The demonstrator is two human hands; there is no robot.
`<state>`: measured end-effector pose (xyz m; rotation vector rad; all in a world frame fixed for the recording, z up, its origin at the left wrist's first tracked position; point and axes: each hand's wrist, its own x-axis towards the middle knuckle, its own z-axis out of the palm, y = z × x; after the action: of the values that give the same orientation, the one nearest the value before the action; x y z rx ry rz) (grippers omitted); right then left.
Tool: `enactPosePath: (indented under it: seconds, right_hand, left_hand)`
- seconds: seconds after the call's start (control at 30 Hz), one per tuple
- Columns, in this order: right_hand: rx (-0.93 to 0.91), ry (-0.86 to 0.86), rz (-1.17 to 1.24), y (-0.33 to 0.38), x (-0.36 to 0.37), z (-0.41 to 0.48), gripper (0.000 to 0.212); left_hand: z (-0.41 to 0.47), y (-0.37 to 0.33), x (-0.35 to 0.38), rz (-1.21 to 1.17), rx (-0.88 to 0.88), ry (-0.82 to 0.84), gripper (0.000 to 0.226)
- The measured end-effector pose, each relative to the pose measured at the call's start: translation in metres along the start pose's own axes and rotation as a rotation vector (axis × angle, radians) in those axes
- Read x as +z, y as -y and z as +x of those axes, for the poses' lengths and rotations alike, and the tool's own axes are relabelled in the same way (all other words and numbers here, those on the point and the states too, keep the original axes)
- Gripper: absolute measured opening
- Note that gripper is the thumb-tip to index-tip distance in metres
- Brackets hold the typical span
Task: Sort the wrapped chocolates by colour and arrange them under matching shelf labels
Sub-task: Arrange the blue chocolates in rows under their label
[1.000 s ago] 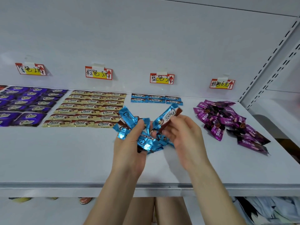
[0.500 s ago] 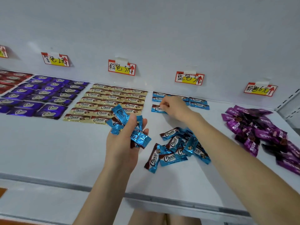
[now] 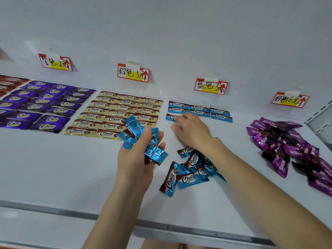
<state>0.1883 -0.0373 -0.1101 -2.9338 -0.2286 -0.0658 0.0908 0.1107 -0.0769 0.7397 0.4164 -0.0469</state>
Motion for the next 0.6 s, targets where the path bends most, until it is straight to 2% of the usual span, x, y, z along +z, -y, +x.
enactPosePath:
  seconds: [0.6]
  right_hand:
    - [0.055, 0.029, -0.078, 0.001, 0.0009, 0.0065, 0.047]
  left_hand:
    - [0.0034, 0.003, -0.0043, 0.009, -0.018, -0.016, 0.014]
